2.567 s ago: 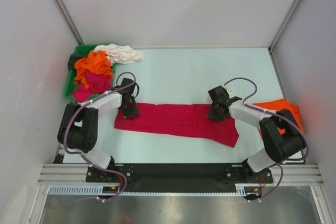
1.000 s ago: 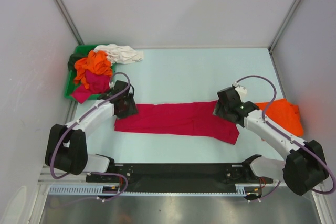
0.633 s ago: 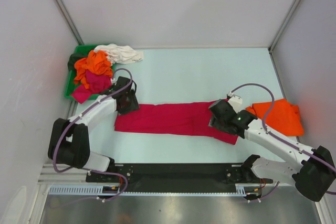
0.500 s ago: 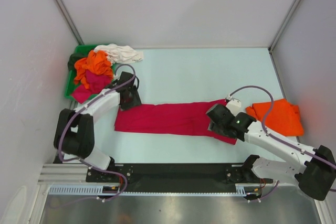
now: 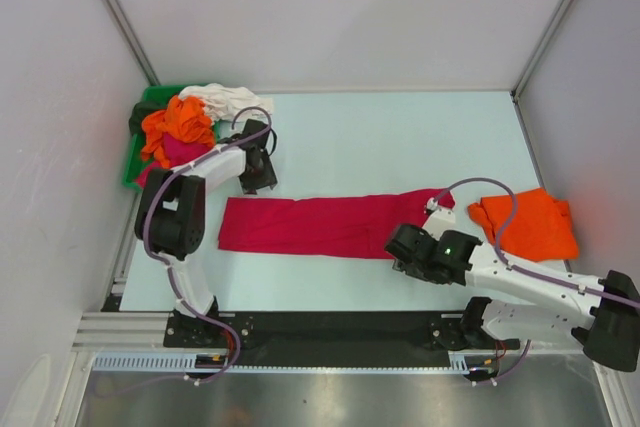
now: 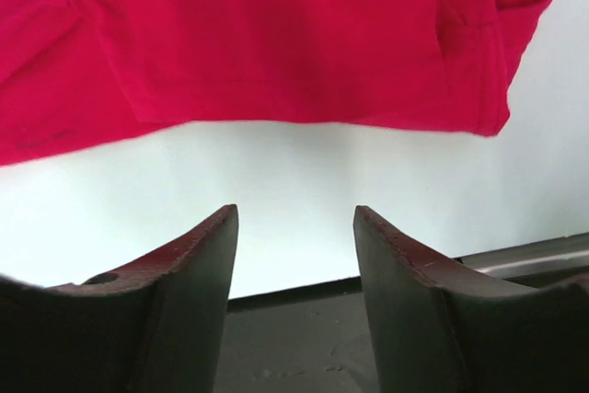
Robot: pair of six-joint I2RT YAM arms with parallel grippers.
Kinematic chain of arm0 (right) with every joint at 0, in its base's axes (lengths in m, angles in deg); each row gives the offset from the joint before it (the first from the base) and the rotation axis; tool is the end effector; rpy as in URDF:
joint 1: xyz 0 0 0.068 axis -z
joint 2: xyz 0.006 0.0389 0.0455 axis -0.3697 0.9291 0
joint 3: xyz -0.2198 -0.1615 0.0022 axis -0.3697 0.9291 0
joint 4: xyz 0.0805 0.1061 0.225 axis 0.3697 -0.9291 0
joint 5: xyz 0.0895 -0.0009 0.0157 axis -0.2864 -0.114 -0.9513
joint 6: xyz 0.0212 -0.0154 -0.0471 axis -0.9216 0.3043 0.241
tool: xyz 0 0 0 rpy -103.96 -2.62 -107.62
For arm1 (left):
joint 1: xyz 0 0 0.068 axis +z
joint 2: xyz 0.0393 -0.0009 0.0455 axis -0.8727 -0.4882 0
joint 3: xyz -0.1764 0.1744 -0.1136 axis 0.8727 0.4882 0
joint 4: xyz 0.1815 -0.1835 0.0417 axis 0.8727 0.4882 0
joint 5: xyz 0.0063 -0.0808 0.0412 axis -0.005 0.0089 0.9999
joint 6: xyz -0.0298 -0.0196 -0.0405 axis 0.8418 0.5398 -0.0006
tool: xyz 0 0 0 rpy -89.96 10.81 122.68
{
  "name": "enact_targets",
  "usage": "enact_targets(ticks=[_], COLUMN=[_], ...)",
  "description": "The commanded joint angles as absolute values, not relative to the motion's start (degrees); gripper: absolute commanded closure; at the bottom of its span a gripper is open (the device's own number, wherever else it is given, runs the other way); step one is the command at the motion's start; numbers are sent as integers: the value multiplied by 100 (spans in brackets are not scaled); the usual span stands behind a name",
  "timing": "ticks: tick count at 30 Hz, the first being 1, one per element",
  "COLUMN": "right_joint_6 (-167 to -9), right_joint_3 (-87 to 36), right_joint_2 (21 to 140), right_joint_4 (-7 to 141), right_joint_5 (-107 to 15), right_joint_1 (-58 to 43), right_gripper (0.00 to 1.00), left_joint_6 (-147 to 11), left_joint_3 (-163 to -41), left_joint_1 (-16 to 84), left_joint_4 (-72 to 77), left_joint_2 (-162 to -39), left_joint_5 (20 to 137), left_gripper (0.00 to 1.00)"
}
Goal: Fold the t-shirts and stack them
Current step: Rotate the tshirt 90 degrees
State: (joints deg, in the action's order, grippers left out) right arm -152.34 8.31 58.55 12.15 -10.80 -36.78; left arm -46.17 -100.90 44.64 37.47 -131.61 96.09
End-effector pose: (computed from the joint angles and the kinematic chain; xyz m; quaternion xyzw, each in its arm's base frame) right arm 0.1015 0.1339 0.2227 0.1411 0.9499 0.0312 0.2770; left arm 0.3570 -0.0972 0.1750 -0.1644 0.9638 -0.0075 0.2100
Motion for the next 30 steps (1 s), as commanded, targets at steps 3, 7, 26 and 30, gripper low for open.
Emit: enact_targets(ticks=[3, 7, 26, 30], right_joint_6=[-16108, -16222, -16856, -16470], right_joint_3=[960, 1048, 1224, 1074], right_joint_2=[5946, 6017, 6702, 7237], right_joint_4=[1011, 1064, 1266, 1678], right_joint_5=[-746, -746, -693, -701], right_joint_1=[-4219, -4343, -4396, -4054], right_gripper=[49, 71, 100, 100], left_joint_6=[-4628, -4743, -4699, -4699], left_joint_3=[-10592, -10654, -10075, -9820], left_joint_1=[4882, 5058, 5085, 4944], left_joint_4=[3752, 3717, 3559, 3471], left_joint_2=[-13446, -13508, -13544, -13289], left_joint_5=[9736, 9736, 9481, 9472], left_gripper=[67, 93, 100, 100])
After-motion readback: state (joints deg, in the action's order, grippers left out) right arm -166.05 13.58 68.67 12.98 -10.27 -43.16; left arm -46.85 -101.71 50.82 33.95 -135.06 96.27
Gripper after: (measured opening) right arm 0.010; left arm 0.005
